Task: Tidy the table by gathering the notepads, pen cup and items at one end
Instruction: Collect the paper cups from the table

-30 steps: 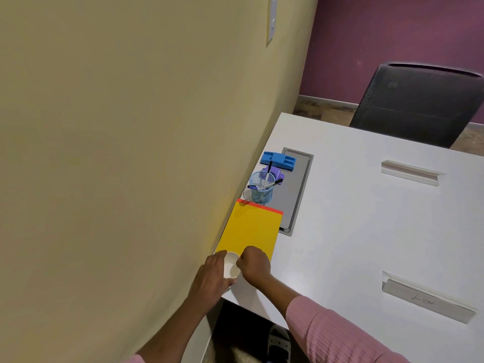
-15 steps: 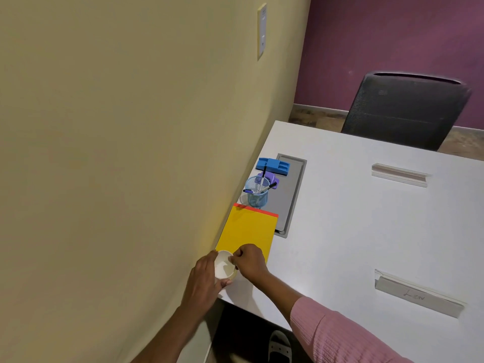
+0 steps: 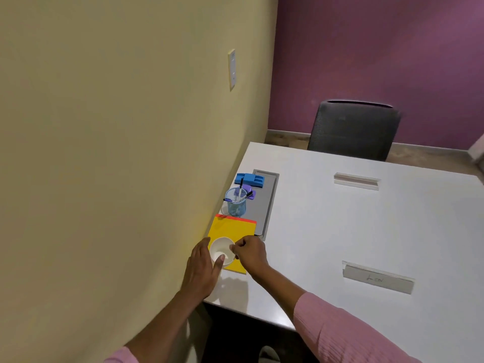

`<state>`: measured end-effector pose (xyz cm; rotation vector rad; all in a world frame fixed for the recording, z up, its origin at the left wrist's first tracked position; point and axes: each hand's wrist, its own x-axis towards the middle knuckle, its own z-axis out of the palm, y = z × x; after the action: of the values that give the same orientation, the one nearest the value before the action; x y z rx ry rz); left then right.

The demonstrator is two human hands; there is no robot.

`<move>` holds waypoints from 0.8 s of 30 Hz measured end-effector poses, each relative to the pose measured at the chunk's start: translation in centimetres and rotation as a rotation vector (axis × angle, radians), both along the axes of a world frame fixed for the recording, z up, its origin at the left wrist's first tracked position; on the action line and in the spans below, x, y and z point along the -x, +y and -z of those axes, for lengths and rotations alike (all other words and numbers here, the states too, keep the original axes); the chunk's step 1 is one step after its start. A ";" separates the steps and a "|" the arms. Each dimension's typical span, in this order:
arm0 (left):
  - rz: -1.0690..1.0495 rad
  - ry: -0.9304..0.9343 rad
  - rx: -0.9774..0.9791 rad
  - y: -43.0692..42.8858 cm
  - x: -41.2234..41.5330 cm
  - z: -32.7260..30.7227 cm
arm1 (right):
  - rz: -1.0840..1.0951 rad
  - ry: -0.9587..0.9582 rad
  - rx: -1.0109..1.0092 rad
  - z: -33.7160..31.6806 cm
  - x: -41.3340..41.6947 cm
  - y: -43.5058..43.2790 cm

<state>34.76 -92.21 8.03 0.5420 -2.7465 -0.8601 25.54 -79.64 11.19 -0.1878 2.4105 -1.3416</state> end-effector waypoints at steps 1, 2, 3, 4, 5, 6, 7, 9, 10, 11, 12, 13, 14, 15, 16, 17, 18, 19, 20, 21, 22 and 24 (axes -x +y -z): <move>0.022 0.006 0.007 0.6 0.3 -0.2 | 0.016 0.008 0.004 -0.4 -0.1 0.8; 0.045 0.011 0.011 1.2 0.6 -0.4 | 0.034 0.014 0.010 -0.8 -0.2 1.6; 0.068 0.016 0.009 1.9 0.9 -0.5 | 0.053 0.014 0.015 -1.1 -0.3 2.5; 0.095 0.022 0.004 2.6 1.2 -0.6 | 0.076 0.009 0.022 -1.4 -0.4 3.4; 0.125 0.029 0.000 3.5 1.6 -0.6 | 0.102 0.004 0.030 -1.6 -0.6 4.4; 0.156 0.035 -0.002 4.3 1.9 -0.7 | 0.132 0.000 0.038 -1.8 -0.7 5.5; 0.186 0.036 0.000 5.3 2.4 -0.8 | 0.165 -0.001 0.043 -2.0 -0.8 6.6; 0.244 0.028 0.006 7.4 3.2 -1.1 | 0.232 -0.005 0.038 -2.3 -1.1 8.9; 0.272 0.026 0.008 8.6 3.7 -1.3 | 0.264 -0.006 0.036 -2.5 -1.2 10.2; 0.297 0.026 0.014 9.7 4.1 -1.5 | 0.290 -0.006 0.035 -2.6 -1.3 11.4; 0.324 0.028 0.023 10.8 4.5 -1.8 | 0.316 -0.007 0.032 -2.6 -1.3 12.7; 0.355 0.036 0.035 12.1 5.0 -2.2 | 0.345 -0.008 0.027 -2.7 -1.2 14.1; 0.387 0.046 0.047 13.3 5.4 -2.5 | 0.375 -0.010 0.022 -2.9 -1.1 15.4; 0.419 0.055 0.055 14.6 5.9 -2.8 | 0.411 -0.014 0.019 -3.1 -0.9 16.8; 0.448 0.062 0.057 15.9 6.5 -3.2 | 0.449 -0.019 0.019 -3.3 -0.7 18.2; 0.470 0.065 0.057 17.2 7.1 -3.6 | 0.485 -0.022 0.020 -3.5 -0.3 19.5; 0.490 0.069 0.061 18.5 7.7 -4.1 | 0.517 -0.017 0.018 -3.7 0.0 21.0; 0.514 0.076 0.074 19.7 8.3 -4.5 | 0.546 -0.011 0.013 -3.9 0.4 22.4; 0.545 0.084 0.098 21.0 8.8 -4.9 | 0.574 -0.007 0.011 -4.0 0.7 23.8; 0.579 0.088 0.126 22.4 9.3 -5.2 | 0.602 -0.007 0.011 -4.1 1.0 25.3; 0.609 0.088 0.152 23.9 9.7 -5.4 | 0.627 -0.008 0.013 -4.1 1.3 26.9; 0.655 0.083 0.193 26.9 10.4 -5.4 | 0.667 -0.015 0.013 -3.9 2.0 30.1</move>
<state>24.38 -65.27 13.47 -0.4473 -2.9041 -0.6908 23.52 -49.53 15.06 0.6779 2.5535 -1.5995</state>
